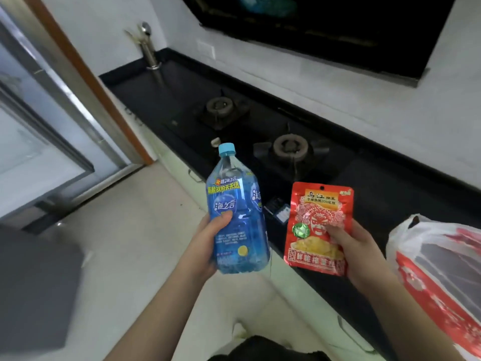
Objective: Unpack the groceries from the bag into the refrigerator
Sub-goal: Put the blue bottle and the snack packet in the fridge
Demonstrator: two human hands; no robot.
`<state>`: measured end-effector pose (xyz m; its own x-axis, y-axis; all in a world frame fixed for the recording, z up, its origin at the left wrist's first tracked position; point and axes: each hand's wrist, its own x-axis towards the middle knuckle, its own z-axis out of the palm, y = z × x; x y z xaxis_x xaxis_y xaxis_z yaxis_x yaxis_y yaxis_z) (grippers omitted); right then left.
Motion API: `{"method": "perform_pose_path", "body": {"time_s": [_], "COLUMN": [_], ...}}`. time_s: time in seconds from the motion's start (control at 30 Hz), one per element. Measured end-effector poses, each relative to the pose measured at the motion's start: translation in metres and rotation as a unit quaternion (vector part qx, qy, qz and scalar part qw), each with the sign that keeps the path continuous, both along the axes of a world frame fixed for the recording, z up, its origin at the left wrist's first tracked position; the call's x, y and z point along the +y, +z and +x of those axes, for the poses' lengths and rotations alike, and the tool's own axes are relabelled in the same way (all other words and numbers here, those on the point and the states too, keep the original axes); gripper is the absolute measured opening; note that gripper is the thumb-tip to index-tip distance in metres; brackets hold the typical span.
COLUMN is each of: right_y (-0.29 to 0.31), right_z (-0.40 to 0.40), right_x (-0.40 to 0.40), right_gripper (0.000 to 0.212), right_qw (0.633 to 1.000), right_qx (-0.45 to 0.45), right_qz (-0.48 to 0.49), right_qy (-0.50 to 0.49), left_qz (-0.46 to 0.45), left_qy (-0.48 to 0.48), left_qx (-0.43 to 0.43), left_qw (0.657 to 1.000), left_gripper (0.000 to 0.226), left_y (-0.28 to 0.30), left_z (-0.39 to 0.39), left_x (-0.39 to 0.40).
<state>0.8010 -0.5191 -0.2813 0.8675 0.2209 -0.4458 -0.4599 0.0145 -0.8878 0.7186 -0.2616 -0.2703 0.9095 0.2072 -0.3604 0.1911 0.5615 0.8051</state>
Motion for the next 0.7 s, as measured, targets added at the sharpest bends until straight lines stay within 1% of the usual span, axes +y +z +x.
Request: {"method": "perform_pose_path", "body": {"time_s": [0.17,0.27,0.37,0.43,0.57,0.7], "right_y": [-0.001,0.001,0.001,0.001,-0.003,-0.005], "right_z": [-0.007,-0.014,-0.03,-0.041,-0.072,-0.118], "right_x": [0.044,0.08,0.115,0.138,0.186,0.238], "right_gripper": [0.028,0.027,0.025,0.024,0.022,0.019], "right_qw": [0.994,0.987,0.977,0.969,0.955,0.943], "right_qx": [-0.003,-0.001,-0.003,-0.004,-0.008,0.008], "right_qz": [-0.015,-0.008,-0.001,0.003,-0.001,0.008], "right_qy": [0.104,0.159,0.212,0.247,0.295,0.332], "left_qz": [0.01,0.013,0.019,0.019,0.03,0.038], "left_qy": [0.084,0.135,0.176,0.211,0.261,0.307], "left_qx": [0.019,0.02,-0.007,-0.006,-0.014,-0.019], "left_qw": [0.996,0.991,0.984,0.977,0.965,0.951], "left_gripper": [0.089,0.094,0.083,0.079,0.077,0.073], "left_y": [0.003,0.005,0.005,0.007,0.009,0.013], "left_z": [-0.056,-0.093,-0.129,-0.155,-0.209,-0.262], "left_x": [0.026,0.046,0.067,0.081,0.106,0.135]}}
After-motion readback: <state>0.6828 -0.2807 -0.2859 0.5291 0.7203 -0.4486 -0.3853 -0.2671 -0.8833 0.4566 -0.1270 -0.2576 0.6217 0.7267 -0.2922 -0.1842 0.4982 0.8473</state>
